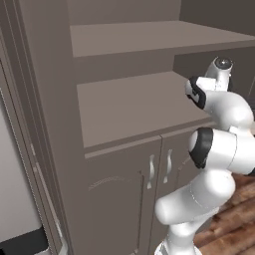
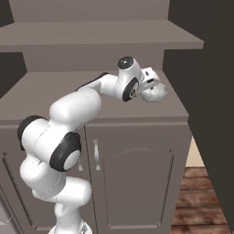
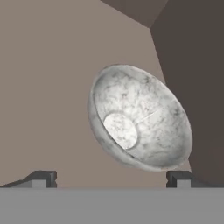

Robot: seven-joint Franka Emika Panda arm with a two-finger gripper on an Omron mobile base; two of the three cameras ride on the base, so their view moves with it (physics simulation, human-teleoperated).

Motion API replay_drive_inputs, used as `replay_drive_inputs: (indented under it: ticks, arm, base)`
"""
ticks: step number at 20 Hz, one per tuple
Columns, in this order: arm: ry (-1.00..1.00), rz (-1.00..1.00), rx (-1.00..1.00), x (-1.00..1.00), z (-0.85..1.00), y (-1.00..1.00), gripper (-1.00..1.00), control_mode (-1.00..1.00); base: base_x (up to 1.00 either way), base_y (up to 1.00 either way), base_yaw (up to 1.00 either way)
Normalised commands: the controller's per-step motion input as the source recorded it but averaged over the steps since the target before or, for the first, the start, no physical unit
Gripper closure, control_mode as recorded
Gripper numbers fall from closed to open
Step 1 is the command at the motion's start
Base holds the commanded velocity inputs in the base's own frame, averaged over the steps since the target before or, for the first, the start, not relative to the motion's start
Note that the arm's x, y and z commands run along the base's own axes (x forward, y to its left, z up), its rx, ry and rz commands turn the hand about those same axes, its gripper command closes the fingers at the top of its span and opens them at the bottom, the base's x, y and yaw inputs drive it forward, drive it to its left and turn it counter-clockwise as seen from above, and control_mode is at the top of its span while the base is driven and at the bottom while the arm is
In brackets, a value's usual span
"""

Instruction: Take the smaller bowl and place it next to the appetizer plate on the dining counter , and place the larger bowl next to the plate with cooked food.

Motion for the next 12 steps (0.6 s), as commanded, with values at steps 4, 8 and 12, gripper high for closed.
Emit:
replay_drive_inputs:
  ticks: [4,8,12]
  arm:
    - [0.0,0.0,0.0,0.13,-0.41,-0.28,-1.0,-1.0]
    - [0.0,0.0,0.0,0.24,-0.21,-0.2,-1.0,-1.0]
    - [0.0,0.04,0.0,0.31,0.0,-0.03,-1.0,-1.0]
  base:
    - [0.0,0.0,0.0]
    - [0.0,0.0,0.0]
    - [0.0,0.0,0.0]
